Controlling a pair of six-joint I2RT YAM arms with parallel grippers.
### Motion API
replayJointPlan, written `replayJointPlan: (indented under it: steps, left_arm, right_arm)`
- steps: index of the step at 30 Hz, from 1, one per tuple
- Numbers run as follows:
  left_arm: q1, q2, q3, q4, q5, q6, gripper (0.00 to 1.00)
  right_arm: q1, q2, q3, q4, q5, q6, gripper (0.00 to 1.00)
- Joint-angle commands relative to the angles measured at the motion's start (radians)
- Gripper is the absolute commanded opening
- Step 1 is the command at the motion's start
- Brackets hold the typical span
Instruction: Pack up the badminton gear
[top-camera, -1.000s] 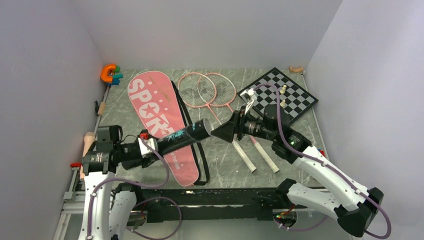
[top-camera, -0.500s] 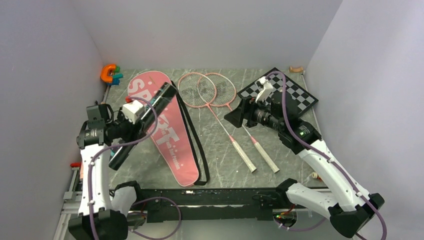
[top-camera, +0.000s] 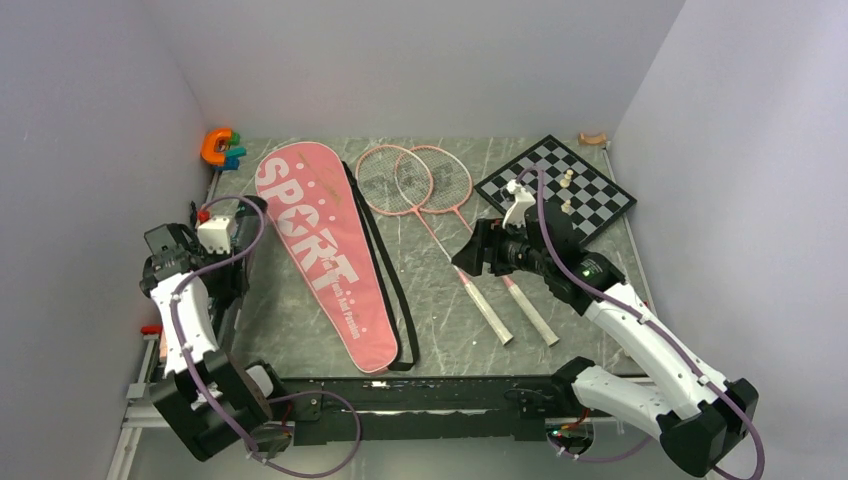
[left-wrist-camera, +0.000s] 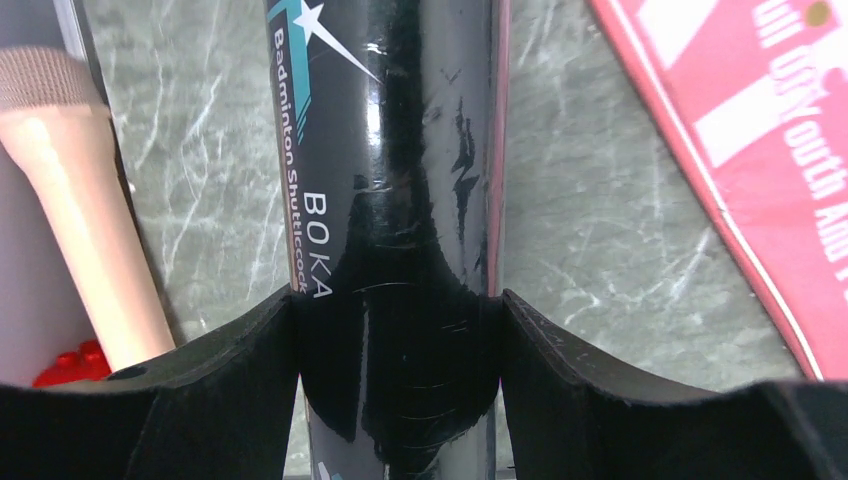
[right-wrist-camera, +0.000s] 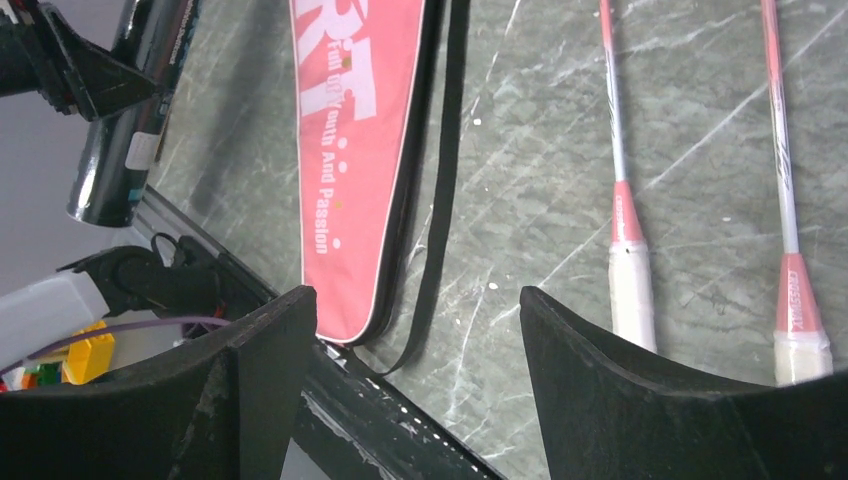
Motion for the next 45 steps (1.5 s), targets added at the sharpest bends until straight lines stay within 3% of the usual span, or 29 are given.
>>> replayJointPlan:
  steps: [1, 5, 7, 10, 12, 17, 18, 20, 21, 31, 36, 38, 42, 45]
  left_arm:
    - [0.023, 0.055, -0.027, 0.106, -0.048, -0.080, 0.00]
    - [0.037, 0.100, -0.034, 0.145, -0.043, -0.089, 0.08]
    - [0.038, 0.116, -0.033, 0.150, -0.032, -0.091, 0.25]
    - [0.038, 0.125, -0.040, 0.164, -0.028, -0.082, 0.34]
    - [0.039, 0.135, -0.044, 0.168, -0.039, -0.072, 0.45]
    - [0.038, 0.127, -0.019, 0.149, -0.066, -0.051, 0.54]
    - [0.038, 0.106, -0.012, 0.146, -0.062, -0.047, 0.60]
    - [0.038, 0.064, 0.011, 0.129, -0.052, -0.039, 0.91]
    - [0.038, 0.046, 0.029, 0.109, -0.039, -0.033, 0.97]
    - [0.038, -0.030, 0.187, -0.102, 0.054, 0.054, 0.99]
    - [0.029, 0.043, 0.351, -0.340, 0.291, 0.077, 0.99]
    - [-0.048, 0.044, 0.409, -0.357, 0.292, 0.039, 0.99]
    - [-0.370, -0.018, 0.356, -0.211, 0.109, -0.084, 0.99]
    - [-0.483, 0.007, 0.306, -0.100, 0.036, -0.196, 0.99]
  right_arm:
    - [-0.003, -0.022, -0.030, 0.020, -0.001, 0.016, 0.78]
    - [-0.003, -0.007, -0.040, 0.016, -0.012, 0.017, 0.78]
    - [-0.003, 0.005, -0.033, 0.012, -0.014, 0.018, 0.79]
    - [-0.004, 0.021, -0.028, 0.016, -0.015, 0.021, 0.79]
    - [-0.003, 0.032, -0.021, 0.019, -0.021, 0.025, 0.79]
    - [-0.003, 0.064, -0.007, 0.027, -0.023, 0.032, 0.79]
    - [-0.003, 0.075, -0.002, 0.029, -0.025, 0.032, 0.79]
    - [-0.003, 0.094, 0.006, 0.029, -0.028, 0.033, 0.80]
    - [-0.003, 0.104, 0.010, 0.030, -0.030, 0.034, 0.81]
    - [-0.002, 0.164, 0.028, 0.059, -0.047, 0.037, 0.91]
    - [0.002, 0.221, 0.009, 0.121, -0.072, 0.051, 0.91]
    - [0.010, 0.250, 0.013, 0.131, -0.071, 0.053, 0.91]
    - [0.018, 0.252, -0.003, 0.141, -0.043, 0.067, 0.88]
    - [0.017, 0.211, -0.029, 0.135, -0.010, 0.080, 0.87]
